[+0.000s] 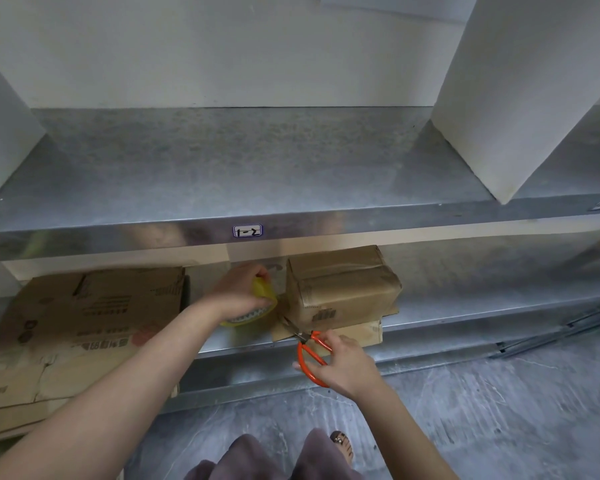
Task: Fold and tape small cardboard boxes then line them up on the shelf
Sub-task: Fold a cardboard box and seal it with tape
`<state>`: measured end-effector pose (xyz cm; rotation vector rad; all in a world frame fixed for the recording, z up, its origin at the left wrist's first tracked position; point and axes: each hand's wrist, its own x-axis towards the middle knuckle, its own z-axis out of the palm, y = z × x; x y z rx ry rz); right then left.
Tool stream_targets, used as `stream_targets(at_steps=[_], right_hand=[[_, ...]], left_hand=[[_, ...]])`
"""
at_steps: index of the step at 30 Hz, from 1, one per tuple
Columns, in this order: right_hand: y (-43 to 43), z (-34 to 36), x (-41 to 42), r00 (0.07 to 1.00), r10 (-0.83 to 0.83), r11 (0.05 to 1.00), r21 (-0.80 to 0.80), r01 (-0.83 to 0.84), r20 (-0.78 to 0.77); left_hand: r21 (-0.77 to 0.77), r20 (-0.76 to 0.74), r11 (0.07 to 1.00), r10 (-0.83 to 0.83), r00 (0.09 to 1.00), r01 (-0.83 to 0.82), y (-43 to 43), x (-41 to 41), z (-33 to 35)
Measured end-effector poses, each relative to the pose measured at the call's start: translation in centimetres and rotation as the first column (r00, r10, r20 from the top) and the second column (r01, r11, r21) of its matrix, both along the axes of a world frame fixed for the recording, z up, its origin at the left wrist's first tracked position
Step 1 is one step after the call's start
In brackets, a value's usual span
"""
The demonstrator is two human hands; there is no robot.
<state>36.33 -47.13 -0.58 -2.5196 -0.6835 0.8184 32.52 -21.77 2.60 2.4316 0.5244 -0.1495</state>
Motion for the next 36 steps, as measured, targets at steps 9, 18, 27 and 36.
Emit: stream_targets(at_steps=[9, 18, 27, 36], right_hand=[[-5.4, 0.6, 1.6, 0.836, 0.140, 0.990, -0.103, -0.100, 0.531], [-15.2, -0.4, 9.9, 0.751, 0.018, 0.996, -0.077, 0.045, 0.660], [-17.7, -2.1, 17.1, 0.842, -0.199, 0.974, 0.010, 0.224, 0.502], [-11.7, -5.5, 19.6, 0.951, -0.195, 0.963, -0.135, 0.232, 0.241]], left_hand=[[-0.014, -0.014, 0.999, 0.037, 0.999, -0.037, 0.0, -0.4, 0.4], [0.032, 0.004, 0.990, 0.134, 0.991, -0.134, -1.3, 0.0, 1.1], [0.021, -0.008, 0.972, 0.235, 0.972, -0.235, -2.3, 0.2, 1.7], [0.019, -0.051, 0.951, 0.309, 0.950, -0.309, -3.5, 0.0, 2.0]])
